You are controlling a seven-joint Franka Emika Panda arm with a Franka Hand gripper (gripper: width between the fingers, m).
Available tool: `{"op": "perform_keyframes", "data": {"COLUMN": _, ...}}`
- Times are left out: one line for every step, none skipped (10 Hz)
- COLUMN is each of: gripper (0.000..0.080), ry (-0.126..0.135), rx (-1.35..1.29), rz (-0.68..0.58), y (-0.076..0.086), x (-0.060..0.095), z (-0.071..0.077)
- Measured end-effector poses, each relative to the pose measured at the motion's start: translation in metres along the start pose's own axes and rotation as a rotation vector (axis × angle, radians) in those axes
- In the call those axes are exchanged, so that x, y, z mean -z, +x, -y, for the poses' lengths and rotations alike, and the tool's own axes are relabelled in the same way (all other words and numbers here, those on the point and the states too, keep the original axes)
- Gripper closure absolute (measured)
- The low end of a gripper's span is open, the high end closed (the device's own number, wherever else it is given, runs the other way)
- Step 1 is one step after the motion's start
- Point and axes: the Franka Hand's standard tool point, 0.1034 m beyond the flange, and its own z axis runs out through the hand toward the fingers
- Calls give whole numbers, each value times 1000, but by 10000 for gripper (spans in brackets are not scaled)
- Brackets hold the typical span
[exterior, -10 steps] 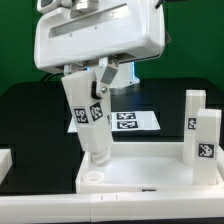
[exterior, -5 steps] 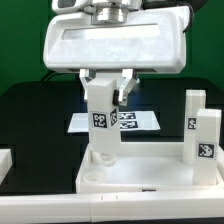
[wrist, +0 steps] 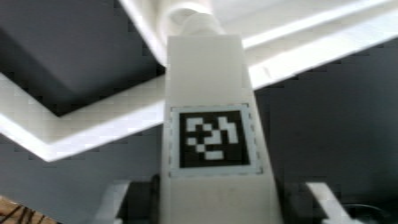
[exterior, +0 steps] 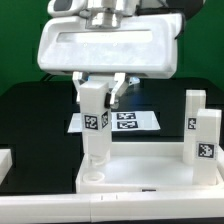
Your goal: Assemble desk
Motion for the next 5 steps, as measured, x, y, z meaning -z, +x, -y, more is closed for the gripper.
{"op": "perform_keyframes", "data": {"gripper": 515, "ry": -4, "rx": 8, "rz": 1, "y": -2, "x": -2, "z": 0}}
{"op": "perform_keyframes", "data": {"gripper": 515, "ry": -11, "rx": 9, "rz": 4, "y": -3, "x": -6, "z": -2}}
{"op": "perform_keyframes", "data": {"gripper": 515, "ry": -12, "rx": 13, "rz": 3, "y": -2, "x": -7, "z": -1}}
{"op": "perform_keyframes", "data": {"gripper": 515, "ry": -13, "rx": 16, "rz": 1, "y": 0, "x": -9, "z": 1}}
{"op": "perform_keyframes", "data": {"gripper": 515, "ry": -18, "rx": 20, "rz": -3, "y": 0, "x": -12, "z": 1}}
